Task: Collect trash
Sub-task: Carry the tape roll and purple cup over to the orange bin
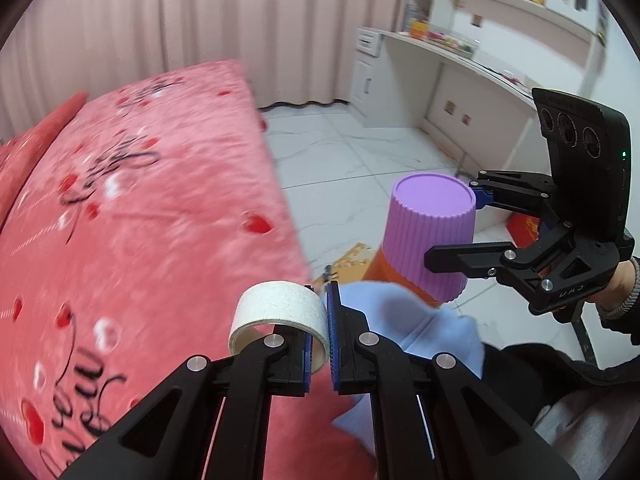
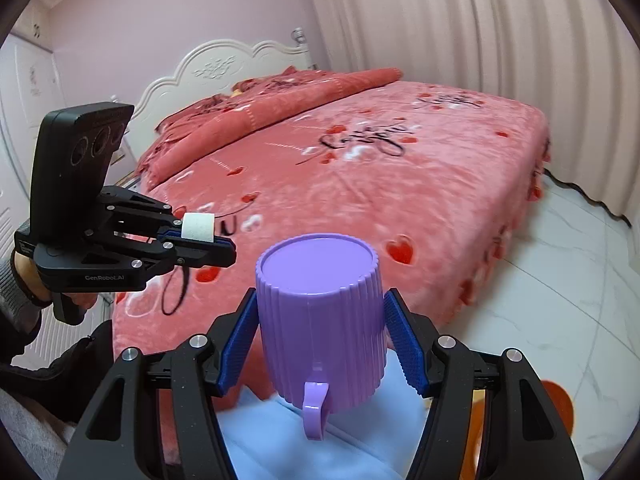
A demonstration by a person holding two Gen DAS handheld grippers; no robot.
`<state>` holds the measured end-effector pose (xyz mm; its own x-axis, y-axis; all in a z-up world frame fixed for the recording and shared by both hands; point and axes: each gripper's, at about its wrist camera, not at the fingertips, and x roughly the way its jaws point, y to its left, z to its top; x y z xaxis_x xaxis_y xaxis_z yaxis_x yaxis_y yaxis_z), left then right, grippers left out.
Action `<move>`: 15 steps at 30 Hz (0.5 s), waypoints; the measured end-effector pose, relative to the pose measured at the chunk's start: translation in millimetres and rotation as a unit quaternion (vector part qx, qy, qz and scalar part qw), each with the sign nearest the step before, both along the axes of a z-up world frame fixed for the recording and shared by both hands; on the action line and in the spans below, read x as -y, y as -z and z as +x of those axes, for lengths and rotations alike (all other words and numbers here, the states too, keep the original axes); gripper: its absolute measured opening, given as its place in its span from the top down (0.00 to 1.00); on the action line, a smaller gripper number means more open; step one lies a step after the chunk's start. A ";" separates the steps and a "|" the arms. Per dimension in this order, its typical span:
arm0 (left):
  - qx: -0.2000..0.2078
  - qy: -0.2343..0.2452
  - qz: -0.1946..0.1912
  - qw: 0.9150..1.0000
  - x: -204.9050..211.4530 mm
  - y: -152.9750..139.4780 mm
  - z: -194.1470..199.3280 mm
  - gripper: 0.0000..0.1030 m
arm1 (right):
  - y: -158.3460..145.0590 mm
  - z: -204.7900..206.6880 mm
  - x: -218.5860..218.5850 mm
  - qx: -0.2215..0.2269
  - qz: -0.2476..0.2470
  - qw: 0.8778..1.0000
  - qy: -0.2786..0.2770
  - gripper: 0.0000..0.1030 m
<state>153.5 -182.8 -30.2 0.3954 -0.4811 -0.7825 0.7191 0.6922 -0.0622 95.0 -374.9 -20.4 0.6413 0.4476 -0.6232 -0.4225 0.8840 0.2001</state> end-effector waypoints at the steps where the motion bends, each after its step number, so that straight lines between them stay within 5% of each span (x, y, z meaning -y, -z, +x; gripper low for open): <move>1: 0.000 0.009 0.000 1.000 9.4 0.4 0.1 0.92 | -0.2 -2.9 7.8 0.001 0.001 1.000 0.007 0.39; 15: -0.022 0.137 0.008 0.990 137.9 20.7 0.3 0.92 | 13.5 -42.4 139.9 -0.012 0.005 0.990 0.141 0.39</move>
